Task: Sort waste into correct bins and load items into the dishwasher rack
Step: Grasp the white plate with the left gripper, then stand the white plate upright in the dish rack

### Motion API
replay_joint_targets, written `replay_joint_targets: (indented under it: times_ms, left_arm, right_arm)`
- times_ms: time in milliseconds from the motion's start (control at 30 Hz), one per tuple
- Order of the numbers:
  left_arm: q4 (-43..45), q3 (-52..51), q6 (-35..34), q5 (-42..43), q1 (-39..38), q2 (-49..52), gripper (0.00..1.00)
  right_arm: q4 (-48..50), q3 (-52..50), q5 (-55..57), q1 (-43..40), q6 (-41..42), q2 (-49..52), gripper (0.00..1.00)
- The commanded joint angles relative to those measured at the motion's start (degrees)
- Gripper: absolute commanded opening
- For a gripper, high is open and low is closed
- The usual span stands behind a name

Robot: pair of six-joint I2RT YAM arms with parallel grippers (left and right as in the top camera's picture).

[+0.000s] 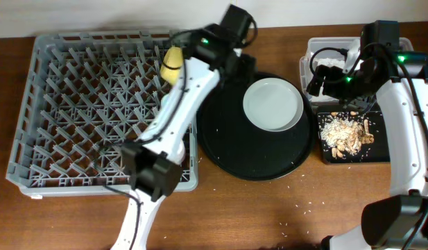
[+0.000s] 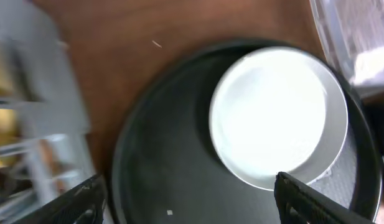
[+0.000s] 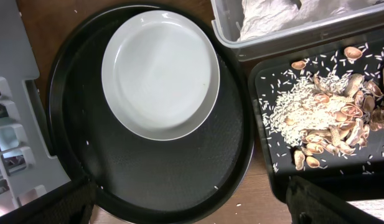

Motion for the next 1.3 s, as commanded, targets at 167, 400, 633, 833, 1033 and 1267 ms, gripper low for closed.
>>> replay_joint_targets:
  times_ms: [167,400,633,833,1033,1267]
  left_arm:
    - [4.0,0.0,-6.2,5.3,-3.0,15.6,0.70]
    - [6.1,0.0,-7.4,5.3,-3.1,20.9,0.56]
    - [2.1,4.5,-5.4,4.0,-2.3,18.1,0.01]
    - [-13.3,22.5,4.5,-13.6,8.9,-1.9,0.00]
    - [-15.2,21.6,23.2,-34.5,20.0,-4.3,0.00]
    - [-13.6,20.7,13.4,-54.9,19.8,12.7,0.00]
  right_arm:
    - [0.0,0.5,0.5,-0.3,0.5,-0.3,0.99]
    - [0.0,0.5,0.5,-0.3,0.5,-0.3,0.99]
    - [0.0,0.5,0.5,-0.3,0.5,-0.3,0.98]
    - [0.0,0.5,0.5,-0.3,0.5,-0.3,0.98]
    - [0.0,0.5,0.5,-0.3,0.5,-0.3,0.99]
    - [0.0,0.5,0.5,-0.3,0.5,-0.3,0.99]
